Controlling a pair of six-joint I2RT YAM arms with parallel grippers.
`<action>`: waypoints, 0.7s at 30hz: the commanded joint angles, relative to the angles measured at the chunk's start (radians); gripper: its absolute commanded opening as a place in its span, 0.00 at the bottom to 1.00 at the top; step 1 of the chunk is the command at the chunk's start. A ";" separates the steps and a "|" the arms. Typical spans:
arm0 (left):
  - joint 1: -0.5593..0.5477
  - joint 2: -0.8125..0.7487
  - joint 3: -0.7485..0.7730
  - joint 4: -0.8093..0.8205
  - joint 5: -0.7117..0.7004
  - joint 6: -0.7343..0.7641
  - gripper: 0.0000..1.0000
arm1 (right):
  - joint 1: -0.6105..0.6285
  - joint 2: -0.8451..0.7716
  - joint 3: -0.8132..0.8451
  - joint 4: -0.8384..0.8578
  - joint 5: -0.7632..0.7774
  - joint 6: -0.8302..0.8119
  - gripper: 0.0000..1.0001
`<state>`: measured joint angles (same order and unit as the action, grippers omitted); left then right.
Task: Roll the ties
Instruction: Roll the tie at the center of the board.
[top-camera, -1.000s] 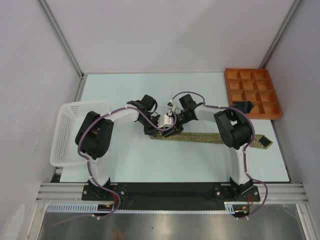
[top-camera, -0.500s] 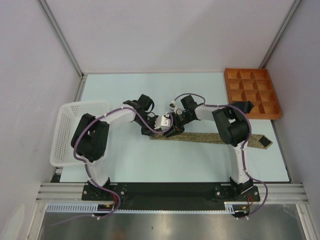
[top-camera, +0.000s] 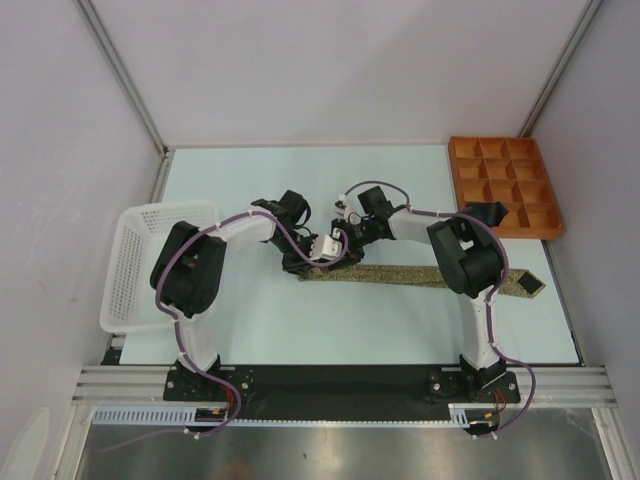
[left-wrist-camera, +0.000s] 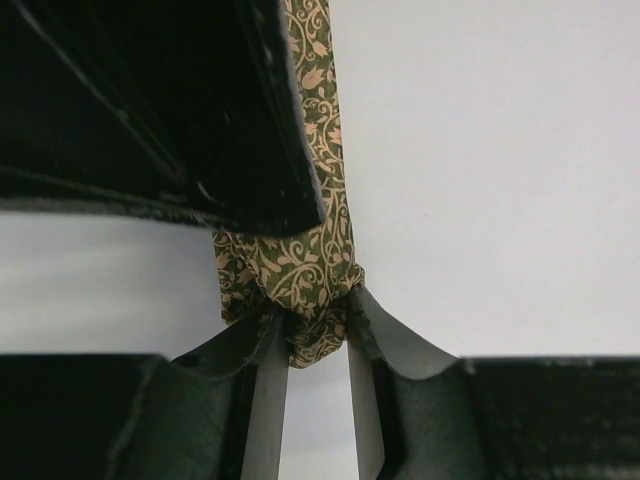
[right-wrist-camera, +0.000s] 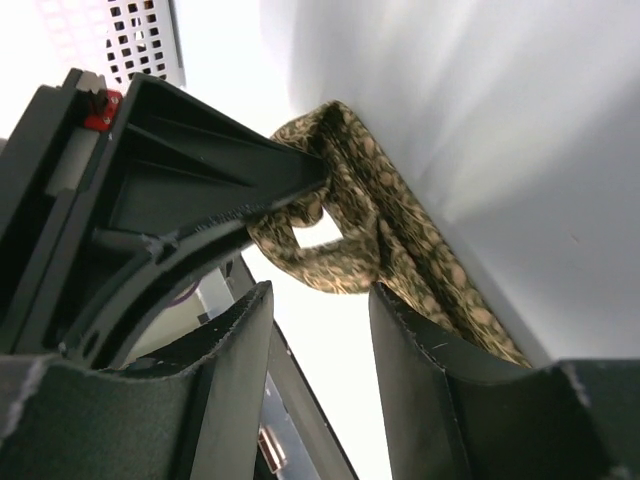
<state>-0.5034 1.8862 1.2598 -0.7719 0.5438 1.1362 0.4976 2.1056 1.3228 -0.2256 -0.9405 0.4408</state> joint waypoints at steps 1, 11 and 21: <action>0.000 0.007 0.032 -0.023 0.007 0.033 0.33 | 0.038 0.014 0.052 0.019 0.047 0.018 0.48; 0.002 0.010 0.032 -0.010 0.016 0.033 0.35 | 0.058 0.028 0.070 -0.010 0.078 -0.014 0.20; 0.048 -0.059 0.000 0.069 0.054 -0.026 0.70 | 0.032 0.025 -0.002 0.032 0.029 0.098 0.00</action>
<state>-0.4854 1.8912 1.2606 -0.7456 0.5526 1.1248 0.5453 2.1338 1.3258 -0.2100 -0.8959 0.5152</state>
